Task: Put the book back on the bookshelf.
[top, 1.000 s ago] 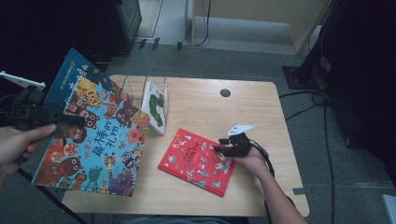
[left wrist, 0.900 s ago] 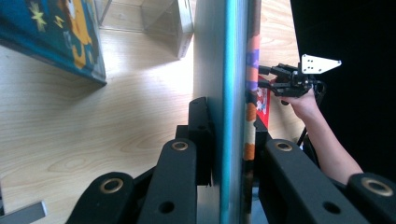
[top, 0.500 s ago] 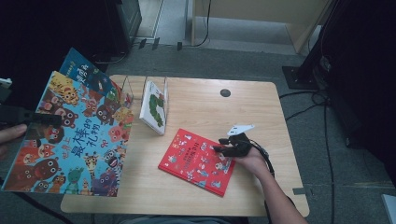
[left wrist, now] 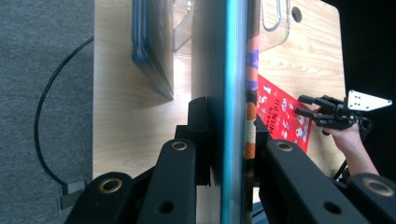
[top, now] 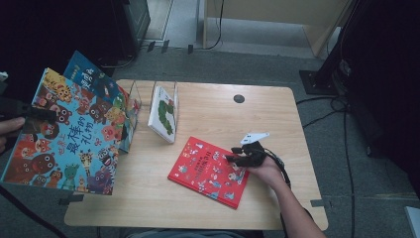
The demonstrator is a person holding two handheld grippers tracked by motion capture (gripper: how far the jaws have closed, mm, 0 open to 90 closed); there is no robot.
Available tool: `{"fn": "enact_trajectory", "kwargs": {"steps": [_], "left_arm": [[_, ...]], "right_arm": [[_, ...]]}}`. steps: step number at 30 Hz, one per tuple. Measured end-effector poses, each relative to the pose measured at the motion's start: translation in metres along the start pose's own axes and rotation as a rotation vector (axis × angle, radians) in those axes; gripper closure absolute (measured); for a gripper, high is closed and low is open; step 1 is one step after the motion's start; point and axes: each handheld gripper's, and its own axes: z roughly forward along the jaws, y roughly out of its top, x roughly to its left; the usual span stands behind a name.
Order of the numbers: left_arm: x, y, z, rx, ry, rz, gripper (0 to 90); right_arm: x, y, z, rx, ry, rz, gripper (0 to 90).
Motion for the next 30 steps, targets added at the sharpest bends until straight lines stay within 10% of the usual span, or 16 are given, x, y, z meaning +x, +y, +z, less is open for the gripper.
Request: {"fn": "enact_trajectory", "kwargs": {"steps": [30], "left_arm": [[-0.021,0.087,0.074,-0.009,0.112,0.042,80.2]], "right_arm": [[0.000,0.000,0.001,-0.006,0.004,-0.006,54.4]]}}
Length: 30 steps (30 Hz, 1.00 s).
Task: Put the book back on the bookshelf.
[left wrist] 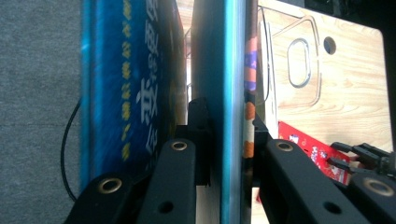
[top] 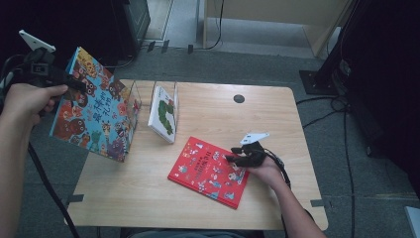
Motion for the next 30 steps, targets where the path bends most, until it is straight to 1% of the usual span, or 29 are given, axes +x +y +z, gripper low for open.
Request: {"fn": "enact_trajectory", "kwargs": {"steps": [3,6,8,10,12,13,15,16,18,19,21,22,24,25,27,30], "left_arm": [[0.000,0.004,0.012,0.013,0.012,0.005,80.0],[0.001,0.005,0.021,0.008,0.016,0.007,79.9],[0.003,0.006,0.026,0.002,0.016,-0.001,79.9],[0.005,0.006,0.027,-0.011,0.016,0.006,79.9],[0.007,0.005,0.027,-0.023,0.027,0.003,80.1],[0.007,0.005,0.027,-0.025,0.026,-0.002,80.0],[0.007,0.005,0.027,-0.035,0.036,-0.004,79.2],[0.006,0.005,0.027,-0.040,0.035,0.004,77.9],[0.004,0.005,0.026,-0.038,0.017,0.011,73.5],[0.002,0.005,0.026,-0.034,0.011,0.027,70.5],[0.000,0.005,0.025,-0.037,0.003,0.034,66.3],[0.000,0.005,0.024,-0.038,-0.005,0.034,62.9],[-0.001,0.004,0.022,-0.036,-0.023,0.037,59.2],[-0.001,0.003,0.020,-0.042,-0.037,0.031,57.8],[0.000,0.002,0.014,-0.059,-0.057,0.023,57.0],[0.000,0.000,0.006,-0.063,-0.074,0.025,54.0]], "right_arm": [[0.000,0.000,0.000,0.000,-0.002,0.001,54.3],[0.001,0.000,-0.001,0.003,-0.007,-0.001,53.9],[0.001,-0.001,-0.001,0.006,-0.006,0.007,53.7],[0.001,-0.001,-0.002,0.007,-0.008,0.007,53.6],[0.001,-0.001,-0.002,0.009,-0.009,0.007,53.5],[0.001,-0.001,-0.002,0.010,-0.009,0.008,53.4],[0.001,-0.002,-0.003,0.004,-0.010,0.005,53.5],[0.001,-0.003,-0.003,0.001,-0.013,0.004,53.5],[0.002,-0.003,-0.003,0.002,-0.014,0.004,53.5],[0.002,-0.003,-0.003,0.002,-0.015,0.003,53.5],[0.002,-0.003,-0.003,0.002,-0.015,0.001,53.4],[0.001,-0.003,-0.004,0.003,-0.014,0.003,53.4],[0.001,-0.003,-0.004,0.002,-0.014,0.006,53.3],[0.001,-0.003,-0.004,0.001,-0.012,0.008,53.3],[0.000,-0.004,-0.004,0.002,-0.009,0.012,53.3],[-0.001,-0.004,-0.004,0.001,-0.006,0.015,53.4]]}}
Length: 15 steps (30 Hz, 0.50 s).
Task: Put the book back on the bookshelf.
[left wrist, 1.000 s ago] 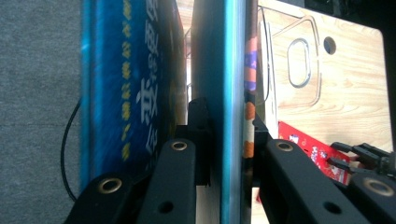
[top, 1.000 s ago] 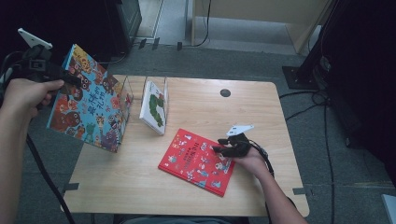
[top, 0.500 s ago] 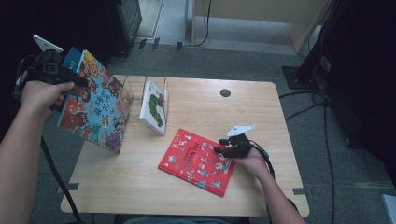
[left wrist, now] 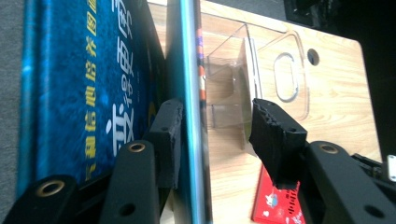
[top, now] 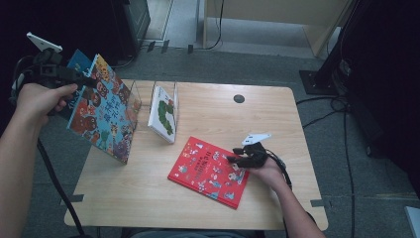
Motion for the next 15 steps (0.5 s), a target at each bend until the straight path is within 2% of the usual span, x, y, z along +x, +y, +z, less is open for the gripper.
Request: {"fn": "enact_trajectory", "kwargs": {"steps": [4,5,7,8,13,15], "left_arm": [[0.001,-0.003,-0.016,-0.021,0.019,0.013,50.6],[0.003,-0.004,-0.021,-0.025,-0.003,0.009,52.8],[0.003,-0.006,-0.027,-0.041,-0.012,0.000,52.4],[0.003,-0.008,-0.029,-0.034,-0.015,0.011,52.2],[-0.003,-0.016,-0.030,-0.027,-0.034,0.035,51.0],[-0.007,-0.021,-0.029,-0.025,-0.029,0.041,49.1]], "right_arm": [[0.000,0.000,-0.001,0.005,-0.004,0.002,53.4],[0.000,0.000,-0.001,0.004,-0.004,0.002,53.4],[0.000,0.000,-0.001,0.004,-0.004,0.006,53.3],[0.000,0.000,-0.001,0.004,-0.004,0.006,53.4],[0.000,0.000,-0.001,0.005,-0.005,0.006,53.3],[0.000,0.000,-0.002,0.005,-0.007,0.006,53.4]]}}
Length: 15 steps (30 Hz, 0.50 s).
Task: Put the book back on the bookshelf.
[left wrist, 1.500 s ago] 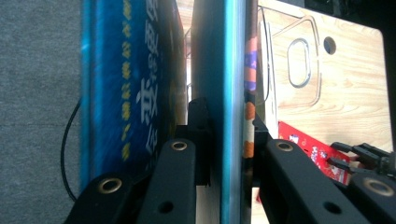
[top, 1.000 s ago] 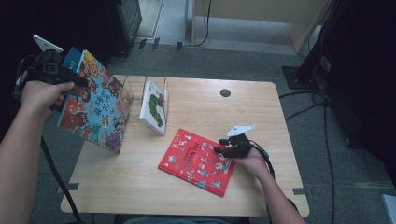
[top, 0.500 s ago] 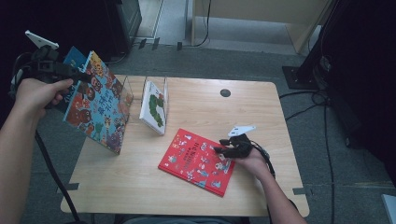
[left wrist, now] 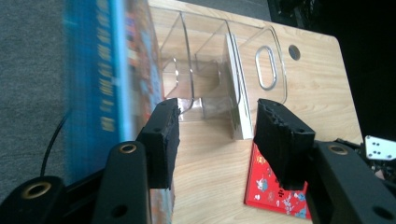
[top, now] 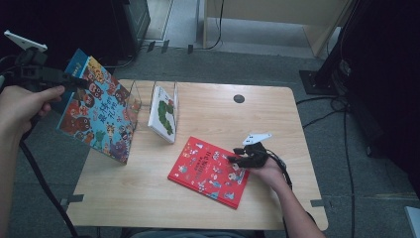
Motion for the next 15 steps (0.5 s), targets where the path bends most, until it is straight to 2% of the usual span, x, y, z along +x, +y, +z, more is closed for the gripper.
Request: {"fn": "enact_trajectory", "kwargs": {"steps": [7,15], "left_arm": [[-0.016,-0.022,0.011,0.010,-0.040,0.033,47.1],[-0.040,-0.052,0.037,0.038,-0.078,0.114,45.3]], "right_arm": [[-0.001,0.000,-0.001,0.000,-0.003,0.000,53.3],[-0.003,-0.001,-0.005,-0.008,-0.009,0.015,54.0]]}}
